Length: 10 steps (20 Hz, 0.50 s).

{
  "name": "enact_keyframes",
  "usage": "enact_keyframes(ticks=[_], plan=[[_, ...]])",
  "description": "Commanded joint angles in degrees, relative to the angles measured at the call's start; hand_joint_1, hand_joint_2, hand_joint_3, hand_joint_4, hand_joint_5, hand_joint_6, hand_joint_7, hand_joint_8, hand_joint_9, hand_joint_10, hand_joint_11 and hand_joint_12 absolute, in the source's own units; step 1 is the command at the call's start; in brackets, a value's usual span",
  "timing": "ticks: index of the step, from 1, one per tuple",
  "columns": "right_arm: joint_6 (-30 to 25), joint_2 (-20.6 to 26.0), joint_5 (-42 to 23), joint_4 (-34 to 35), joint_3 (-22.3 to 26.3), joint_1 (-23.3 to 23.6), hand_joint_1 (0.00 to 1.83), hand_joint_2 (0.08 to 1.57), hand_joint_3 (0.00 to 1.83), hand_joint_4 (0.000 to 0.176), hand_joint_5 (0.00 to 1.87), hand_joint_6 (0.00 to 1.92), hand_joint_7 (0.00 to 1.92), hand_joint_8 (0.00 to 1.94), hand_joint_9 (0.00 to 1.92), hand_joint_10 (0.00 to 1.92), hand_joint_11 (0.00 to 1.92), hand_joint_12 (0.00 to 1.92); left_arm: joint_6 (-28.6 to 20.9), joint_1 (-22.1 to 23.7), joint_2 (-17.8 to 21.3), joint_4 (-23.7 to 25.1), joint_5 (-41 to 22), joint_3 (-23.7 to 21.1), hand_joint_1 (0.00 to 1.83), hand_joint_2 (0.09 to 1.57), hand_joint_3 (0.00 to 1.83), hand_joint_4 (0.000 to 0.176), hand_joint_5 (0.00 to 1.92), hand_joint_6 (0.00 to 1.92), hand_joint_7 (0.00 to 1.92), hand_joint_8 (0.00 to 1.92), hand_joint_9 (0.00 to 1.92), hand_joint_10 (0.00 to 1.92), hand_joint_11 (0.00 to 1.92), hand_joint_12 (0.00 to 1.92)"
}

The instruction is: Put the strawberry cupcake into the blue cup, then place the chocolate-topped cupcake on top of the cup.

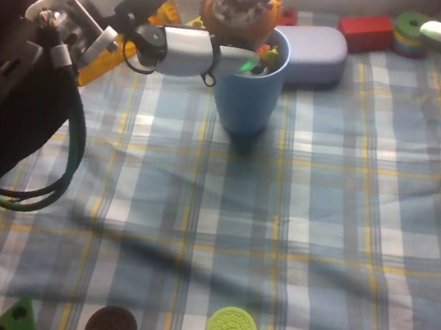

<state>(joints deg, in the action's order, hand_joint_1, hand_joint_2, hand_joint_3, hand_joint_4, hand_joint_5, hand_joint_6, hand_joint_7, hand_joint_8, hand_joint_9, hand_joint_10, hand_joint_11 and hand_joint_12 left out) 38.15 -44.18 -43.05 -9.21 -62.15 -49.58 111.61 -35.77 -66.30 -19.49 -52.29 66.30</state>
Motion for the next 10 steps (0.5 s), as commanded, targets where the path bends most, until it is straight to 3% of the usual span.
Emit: enact_keyframes(ticks=[1,2,3,4,5,6,7,8,9,10], plan=[[-0.3,0.0,-6.6,1.9,-0.1,0.2,0.0,0.95,0.01,0.125,0.0,0.0,0.0,0.0,0.0,0.0,0.0,0.0,-0.2,0.6,-0.2,1.3,-7.1,0.2,0.91,0.98,0.02,0.02,0.9,0.0,0.91,0.0,0.48,0.0,0.04,0.0],[-0.3,0.0,-6.7,1.9,-0.1,0.2,0.0,0.94,0.01,0.123,0.0,0.0,0.0,0.0,0.0,0.0,0.0,0.0,-0.2,0.6,-0.2,1.2,-7.1,0.3,0.88,0.99,0.02,0.023,0.9,0.0,0.91,0.0,0.48,0.0,0.03,0.0],[-0.4,0.0,-6.7,1.9,0.0,0.1,0.0,0.93,0.0,0.152,0.0,0.0,0.0,0.0,0.0,0.0,0.0,0.0,-0.2,0.6,-0.3,1.2,-7.0,0.5,0.82,0.99,0.01,0.028,0.89,0.0,0.91,0.0,0.48,0.0,0.01,0.0],[-0.4,0.1,-6.8,1.9,0.0,0.1,0.0,0.93,0.0,0.141,0.0,0.0,0.0,0.0,0.0,0.0,0.0,0.0,-0.2,0.6,-0.4,1.2,-7.0,0.5,0.78,0.98,0.01,0.032,0.88,0.0,0.9,0.0,0.47,0.0,0.01,0.0],[-0.4,0.1,-6.8,1.9,0.0,0.0,0.0,0.94,0.0,0.13,0.0,0.0,0.0,0.0,0.0,0.0,0.0,0.0,-0.2,0.6,-0.5,1.2,-7.0,0.6,0.76,0.99,0.01,0.013,0.88,0.0,0.91,0.0,0.48,0.0,0.02,0.0],[-0.4,0.1,-6.9,1.9,0.0,0.0,0.0,0.93,0.0,0.137,0.0,0.0,0.0,0.0,0.0,0.0,0.0,0.0,-0.2,0.6,-0.6,1.1,-7.0,0.7,0.71,0.99,0.01,0.027,0.87,0.0,0.89,0.0,0.48,0.0,0.01,0.0],[-0.4,0.1,-6.9,1.9,0.0,0.0,0.0,0.93,0.0,0.139,0.0,0.0,0.0,0.0,0.0,0.0,0.0,0.0,-0.2,0.6,-0.8,1.1,-6.9,0.8,0.7,0.98,0.0,0.019,0.87,0.0,0.89,0.0,0.48,0.0,0.01,0.0],[-0.4,0.1,-6.9,1.9,0.0,0.0,0.0,0.91,0.0,0.136,0.0,0.0,0.0,0.0,0.0,0.0,0.0,0.0,-0.2,0.7,-0.9,1.1,-6.8,0.9,0.7,0.98,0.0,0.026,0.87,0.0,0.89,0.0,0.47,0.0,0.0,0.0],[-0.4,0.1,-6.9,1.9,0.0,0.0,0.0,0.92,0.0,0.126,0.0,0.0,0.0,0.0,0.0,0.0,0.0,0.0,-0.2,0.7,-1.0,1.1,-6.8,0.9,0.61,0.96,0.0,0.043,0.85,0.0,0.85,0.0,0.45,0.0,0.0,0.0],[-0.4,0.1,-6.9,1.9,0.0,0.0,0.0,0.92,0.0,0.126,0.0,0.0,0.0,0.0,0.0,0.0,0.0,0.0,-0.2,0.7,-1.0,1.1,-6.7,0.9,0.61,0.96,0.0,0.043,0.85,0.0,0.85,0.0,0.45,0.0,0.0,0.0]])
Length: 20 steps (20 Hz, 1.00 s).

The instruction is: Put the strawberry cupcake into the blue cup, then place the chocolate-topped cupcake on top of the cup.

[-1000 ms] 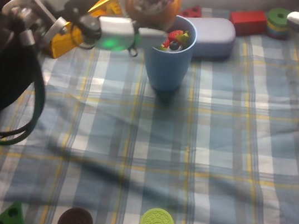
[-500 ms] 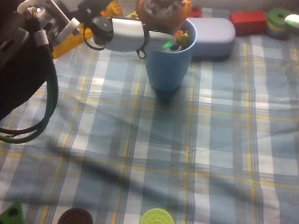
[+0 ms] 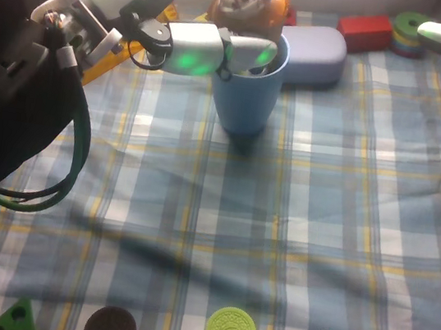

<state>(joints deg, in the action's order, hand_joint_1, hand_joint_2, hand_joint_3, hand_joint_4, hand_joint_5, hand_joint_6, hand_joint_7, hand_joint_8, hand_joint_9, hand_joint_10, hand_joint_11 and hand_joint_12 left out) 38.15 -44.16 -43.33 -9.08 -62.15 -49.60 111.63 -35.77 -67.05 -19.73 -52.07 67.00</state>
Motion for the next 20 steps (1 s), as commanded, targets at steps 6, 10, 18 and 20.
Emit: enact_keyframes(ticks=[6,10,18,20], plan=[[-0.5,0.1,-6.7,1.8,0.0,0.1,0.0,0.92,0.0,0.147,0.0,0.0,0.0,0.0,0.0,0.0,0.0,0.0,-0.2,0.8,-0.5,1.3,-6.6,0.4,0.54,0.91,0.0,0.034,0.79,0.0,0.81,0.0,0.46,0.0,0.0,0.0],[-0.5,0.1,-6.7,1.8,0.0,0.1,0.0,0.92,0.0,0.138,0.0,0.0,0.0,0.0,0.0,0.0,0.0,0.0,-0.2,0.7,-0.6,1.1,-6.4,0.6,0.56,0.92,0.0,0.062,0.7,0.0,0.75,0.0,0.42,0.0,0.0,0.0],[-0.5,0.0,-6.7,1.8,0.0,-0.1,0.0,0.91,0.0,0.134,0.0,0.0,0.0,0.0,0.0,0.0,0.0,0.0,-0.2,0.9,-0.3,1.1,-6.4,0.4,0.43,0.91,0.0,0.056,0.71,0.0,0.75,0.0,0.43,0.0,0.0,0.0],[-0.5,-0.1,-6.7,1.8,-0.1,-0.1,0.0,0.91,0.0,0.146,0.0,0.0,0.0,0.0,0.0,0.0,0.0,0.0,-0.2,0.9,0.1,1.2,-6.3,0.1,0.46,0.91,0.0,0.067,0.7,0.0,0.74,0.0,0.41,0.0,0.0,0.0]])
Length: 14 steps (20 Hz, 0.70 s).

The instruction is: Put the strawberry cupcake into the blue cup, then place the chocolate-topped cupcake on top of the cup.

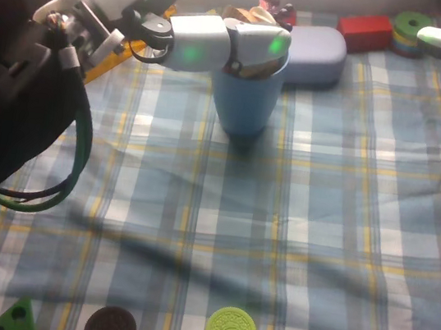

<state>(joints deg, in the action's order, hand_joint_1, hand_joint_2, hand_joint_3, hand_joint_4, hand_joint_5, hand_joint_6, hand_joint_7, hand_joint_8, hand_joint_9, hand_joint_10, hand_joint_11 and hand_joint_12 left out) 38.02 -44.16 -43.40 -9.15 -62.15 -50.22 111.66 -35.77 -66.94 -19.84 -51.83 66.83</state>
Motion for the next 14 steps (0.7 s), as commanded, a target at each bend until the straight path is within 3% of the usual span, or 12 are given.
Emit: enact_keyframes(ticks=[1,2,3,4,6,8,10,12,14], plan=[[-0.4,0.0,-6.6,2.0,0.0,0.5,0.0,0.91,0.0,0.136,0.0,0.0,0.0,0.0,0.0,0.0,0.0,0.0,-0.2,0.9,0.5,1.4,-6.7,-0.3,0.48,0.92,0.0,0.057,0.62,0.0,0.69,0.0,0.42,0.0,0.0,0.0],[-0.4,0.1,-6.6,2.2,0.0,0.5,0.0,0.91,0.0,0.141,0.0,0.0,0.0,0.0,0.0,0.0,0.0,0.0,-0.2,0.8,1.0,1.5,-6.8,-0.7,0.47,0.91,0.0,0.058,0.46,0.0,0.51,0.0,0.33,0.0,0.0,0.0],[-0.4,0.3,-6.7,2.4,0.0,0.5,0.0,0.91,0.0,0.141,0.0,0.0,0.0,0.0,0.0,0.0,0.0,0.0,-0.2,0.8,1.6,1.7,-6.9,-1.2,0.48,0.9,0.0,0.106,0.28,0.0,0.34,0.0,0.26,0.0,0.0,0.0],[-0.4,0.4,-7.0,2.6,0.0,0.5,0.0,0.9,0.0,0.137,0.0,0.0,0.0,0.0,0.0,0.0,0.0,0.0,-0.2,0.8,2.4,1.8,-7.0,-1.8,0.5,0.89,0.0,0.127,0.2,0.0,0.26,0.0,0.22,0.0,0.0,0.0],[-0.4,0.9,-7.9,3.2,0.1,0.5,0.0,0.9,0.0,0.117,0.0,0.0,0.0,0.0,0.0,0.0,0.0,0.0,-0.2,0.0,4.2,1.9,-7.4,-3.3,0.49,0.87,0.0,0.146,0.05,0.0,0.08,0.0,0.06,0.0,0.0,0.0],[-0.4,1.3,-9.3,4.0,0.3,0.3,0.0,0.91,0.0,0.124,0.0,0.0,0.0,0.0,0.0,0.0,0.0,0.0,-0.2,-2.9,7.2,1.8,-8.8,-6.0,0.08,0.91,0.01,0.138,0.0,0.0,0.01,0.0,0.0,0.0,0.0,0.0],[-0.1,1.7,-10.5,5.2,0.8,-0.6,0.0,0.94,0.01,0.104,0.0,0.0,0.0,0.0,0.0,0.0,0.0,0.0,-0.2,-6.6,9.8,0.4,-10.8,-8.7,0.0,1.02,0.01,0.125,0.0,0.0,0.0,0.0,0.0,0.0,0.0,0.0],[-0.1,2.2,-12.1,7.1,1.3,-2.4,0.0,0.96,0.02,0.12,0.0,0.0,0.0,0.0,0.0,0.0,0.0,0.0,-0.2,-11.4,12.2,-2.5,-13.8,-11.6,0.0,0.93,0.0,0.055,0.02,0.01,0.0,0.0,0.0,0.0,0.0,0.0],[1.1,2.6,-13.4,9.1,2.1,-4.5,0.0,0.93,0.0,0.131,0.0,0.0,0.0,0.0,0.0,0.0,0.0,0.0,-0.2,-14.9,13.0,-4.9,-16.0,-13.2,0.0,0.88,0.0,0.068,0.01,0.0,0.0,0.0,0.0,0.0,0.0,0.0]])
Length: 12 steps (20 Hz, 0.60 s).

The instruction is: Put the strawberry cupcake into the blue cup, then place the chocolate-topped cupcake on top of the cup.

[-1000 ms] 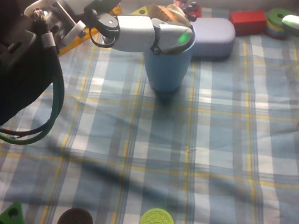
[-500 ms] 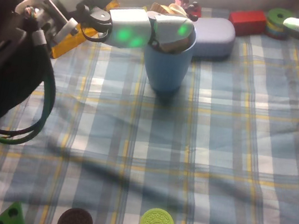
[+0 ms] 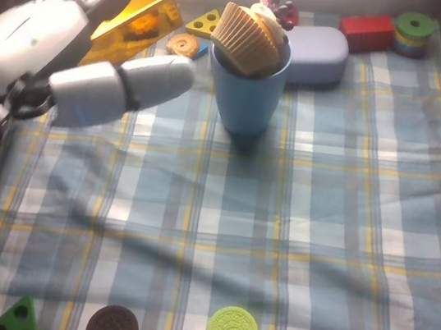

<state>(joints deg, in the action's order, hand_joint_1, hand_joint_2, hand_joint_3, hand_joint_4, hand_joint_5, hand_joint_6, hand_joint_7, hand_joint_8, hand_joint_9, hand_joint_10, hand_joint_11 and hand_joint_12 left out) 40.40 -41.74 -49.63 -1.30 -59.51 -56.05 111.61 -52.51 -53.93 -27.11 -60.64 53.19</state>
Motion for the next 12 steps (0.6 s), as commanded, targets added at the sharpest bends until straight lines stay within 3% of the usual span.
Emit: enact_keyframes(ticks=[1,2,3,4,5,6,7,8,9,10,11,12], plan=[[2.8,0.7,-8.1,3.9,0.8,-0.3,0.0,0.91,0.0,0.131,0.0,0.0,0.0,0.0,0.0,0.0,0.0,0.0,-0.2,-0.5,0.3,0.6,-8.3,-0.4,0.0,0.87,0.0,0.082,0.01,0.0,0.0,0.0,0.0,0.0,0.0,0.0],[6.8,1.5,-9.1,6.3,2.4,-1.6,0.0,0.93,0.0,0.108,0.0,0.0,0.0,0.0,0.0,0.0,0.0,0.0,-0.2,-2.1,0.4,-0.8,-9.1,-1.2,0.0,0.87,0.0,0.081,0.02,0.01,0.0,0.0,0.0,0.0,0.0,0.0],[10.2,2.0,-10.2,8.4,3.6,-2.8,0.0,0.96,0.01,0.067,0.0,0.0,0.0,0.0,0.0,0.0,0.0,0.0,-0.2,-3.7,0.4,-2.2,-10.1,-1.9,0.0,0.88,0.0,0.076,0.03,0.01,0.0,0.0,0.0,0.0,0.0,0.0],[13.1,2.4,-11.9,10.9,4.8,-4.5,0.0,0.92,0.0,0.117,0.0,0.0,0.0,0.0,0.0,0.0,0.0,0.0,-0.2,-5.9,0.6,-4.1,-12.0,-2.9,0.0,0.9,0.0,0.062,0.04,0.01,0.0,0.0,0.0,0.0,0.0,0.0],[14.3,2.4,-13.3,12.5,5.3,-5.9,0.0,0.94,0.0,0.115,0.0,0.0,0.0,0.0,0.0,0.0,0.0,0.0,-0.2,-7.6,0.7,-5.4,-13.8,-3.9,0.0,0.89,0.0,0.071,0.02,0.0,0.0,0.0,0.0,0.0,0.0,0.0],[15.4,2.4,-15.2,14.6,5.7,-7.5,0.0,0.95,0.01,0.116,0.0,0.0,0.0,0.0,0.0,0.0,0.0,0.0,-0.2,-9.4,0.9,-7.0,-16.4,-4.9,0.0,0.9,0.0,0.054,0.03,0.01,0.0,0.0,0.0,0.0,0.0,0.0],[16.2,2.4,-17.4,16.6,6.2,-9.6,0.0,0.96,0.01,0.113,0.0,0.0,0.0,0.0,0.0,0.0,0.0,0.0,-0.2,-11.3,1.2,-8.3,-19.0,-6.0,0.0,0.89,0.0,0.074,0.03,0.01,0.0,0.0,0.0,0.0,0.0,0.0],[16.5,2.5,-20.7,18.8,6.8,-12.3,0.0,0.97,0.02,0.115,0.0,0.0,0.0,0.0,0.0,0.0,0.0,0.0,-0.2,-13.3,1.6,-9.9,-22.1,-7.3,0.0,0.89,0.0,0.073,0.03,0.01,0.0,0.0,0.0,0.0,0.0,0.0],[16.5,2.6,-23.3,20.5,7.2,-14.4,0.0,0.99,0.02,0.126,0.0,0.0,0.0,0.0,0.0,0.0,0.0,0.0,-0.2,-14.4,1.8,-10.5,-23.9,-8.0,0.0,0.88,0.0,0.055,0.03,0.0,0.0,0.0,0.0,0.0,0.0,0.0],[16.5,2.7,-26.8,22.6,7.8,-17.2,0.0,0.99,0.02,0.127,0.0,0.0,0.0,0.0,0.0,0.0,0.0,0.0,-0.2,-15.5,1.8,-11.2,-25.9,-8.6,0.0,0.88,0.0,0.034,0.04,0.01,0.0,0.0,0.0,0.0,0.0,0.0],[16.6,2.7,-31.3,25.6,8.7,-21.2,0.0,1.02,0.03,0.113,0.0,0.0,0.0,0.0,0.0,0.0,0.0,0.0,-0.2,-16.1,1.7,-11.7,-27.8,-8.9,0.0,0.87,0.0,0.046,0.03,0.0,0.0,0.0,0.0,0.0,0.0,0.0],[17.5,2.6,-34.8,28.0,9.8,-24.5,0.0,1.01,0.02,0.135,0.0,0.0,0.0,0.0,0.0,0.0,0.0,0.0,-0.2,-16.3,1.3,-12.0,-28.5,-8.9,0.0,0.87,0.0,0.048,0.03,0.0,0.0,0.0,0.0,0.0,0.0,0.0]])
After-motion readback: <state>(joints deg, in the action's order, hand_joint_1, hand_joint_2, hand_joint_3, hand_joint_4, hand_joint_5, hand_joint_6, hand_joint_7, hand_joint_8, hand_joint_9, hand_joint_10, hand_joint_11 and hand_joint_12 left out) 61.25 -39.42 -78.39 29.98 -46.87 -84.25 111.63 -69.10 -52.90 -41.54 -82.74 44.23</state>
